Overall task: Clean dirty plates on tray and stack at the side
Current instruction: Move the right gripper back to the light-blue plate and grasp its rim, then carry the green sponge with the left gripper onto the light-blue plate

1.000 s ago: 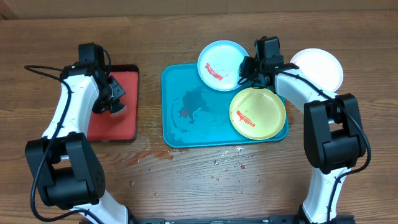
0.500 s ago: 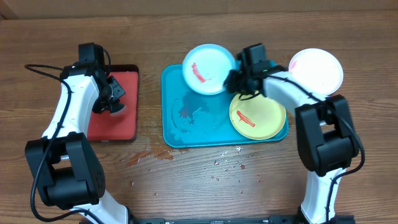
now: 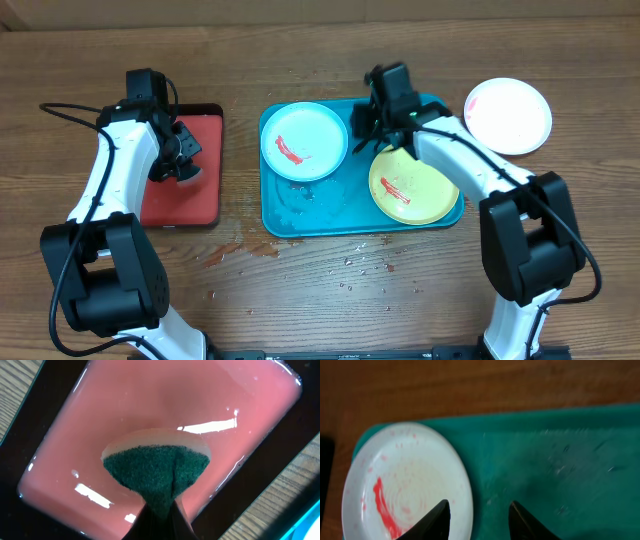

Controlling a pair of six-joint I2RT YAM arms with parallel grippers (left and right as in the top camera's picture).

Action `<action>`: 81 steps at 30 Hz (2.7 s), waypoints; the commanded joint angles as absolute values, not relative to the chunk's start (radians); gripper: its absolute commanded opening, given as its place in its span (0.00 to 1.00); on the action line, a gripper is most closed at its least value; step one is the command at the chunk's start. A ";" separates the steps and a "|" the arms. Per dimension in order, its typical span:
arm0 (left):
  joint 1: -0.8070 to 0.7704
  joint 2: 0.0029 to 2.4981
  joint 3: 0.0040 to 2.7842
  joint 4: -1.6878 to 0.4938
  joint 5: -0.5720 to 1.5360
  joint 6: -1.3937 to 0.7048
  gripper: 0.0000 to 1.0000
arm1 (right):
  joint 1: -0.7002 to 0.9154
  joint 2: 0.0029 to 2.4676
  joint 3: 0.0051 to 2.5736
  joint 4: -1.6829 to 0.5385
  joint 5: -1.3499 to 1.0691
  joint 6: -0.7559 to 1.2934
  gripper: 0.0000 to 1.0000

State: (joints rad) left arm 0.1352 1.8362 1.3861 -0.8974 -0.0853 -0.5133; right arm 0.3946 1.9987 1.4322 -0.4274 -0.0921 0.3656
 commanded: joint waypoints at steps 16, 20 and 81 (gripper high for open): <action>0.134 1.813 1.381 -0.890 -0.076 -0.494 0.04 | 0.437 2.171 1.459 -0.213 -0.177 0.043 0.40; 0.134 1.813 1.381 -0.891 -0.076 -0.494 0.04 | 0.440 2.193 1.459 -0.158 -0.189 0.017 0.40; -0.020 1.813 1.381 -0.830 0.102 -0.355 0.04 | 0.453 2.140 1.460 -0.478 -0.087 0.208 0.19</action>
